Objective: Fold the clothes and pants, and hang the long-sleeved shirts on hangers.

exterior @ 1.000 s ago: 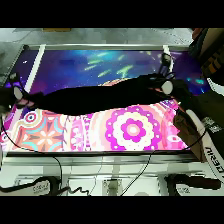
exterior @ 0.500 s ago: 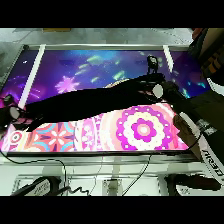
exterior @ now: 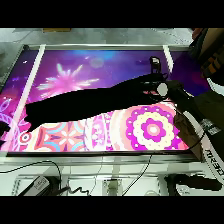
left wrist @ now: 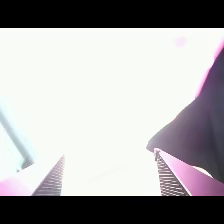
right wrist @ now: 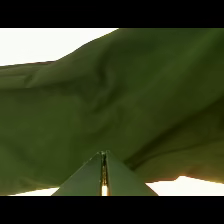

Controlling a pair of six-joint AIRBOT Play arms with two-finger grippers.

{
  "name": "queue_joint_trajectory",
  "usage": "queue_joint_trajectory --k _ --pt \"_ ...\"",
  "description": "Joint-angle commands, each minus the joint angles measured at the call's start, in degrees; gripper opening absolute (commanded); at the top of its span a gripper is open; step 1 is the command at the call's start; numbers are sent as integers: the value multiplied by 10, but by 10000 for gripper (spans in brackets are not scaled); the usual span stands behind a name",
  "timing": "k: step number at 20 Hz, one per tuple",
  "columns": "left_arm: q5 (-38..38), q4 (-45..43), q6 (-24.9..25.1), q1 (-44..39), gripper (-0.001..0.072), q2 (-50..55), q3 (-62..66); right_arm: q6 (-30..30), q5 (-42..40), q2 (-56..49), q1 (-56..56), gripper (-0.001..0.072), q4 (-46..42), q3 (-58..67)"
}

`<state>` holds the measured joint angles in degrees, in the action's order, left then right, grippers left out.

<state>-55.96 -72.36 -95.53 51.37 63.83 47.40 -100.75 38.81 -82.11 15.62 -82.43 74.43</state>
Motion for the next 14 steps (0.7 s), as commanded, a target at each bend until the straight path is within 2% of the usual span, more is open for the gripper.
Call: queue_joint_trajectory --k 1,2,4,6,8,9,14 --pt "-60 249 182 66 674 75 -1 2 12 0 -14 18 0 0" --pt "-53 253 190 70 720 95 -1 2 14 0 -13 18 1 0" --pt "-24 254 218 73 720 127 -1 2 14 0 -13 18 1 0" --pt "10 271 276 73 720 146 -1 2 7 0 -13 18 1 0" --pt "44 294 292 73 720 164 -1 2 3 0 -13 18 2 0" --pt "52 318 297 73 720 175 -1 2 2 0 -13 18 2 0" --pt "63 520 392 73 720 222 0 1 2 0 -13 18 18 0"
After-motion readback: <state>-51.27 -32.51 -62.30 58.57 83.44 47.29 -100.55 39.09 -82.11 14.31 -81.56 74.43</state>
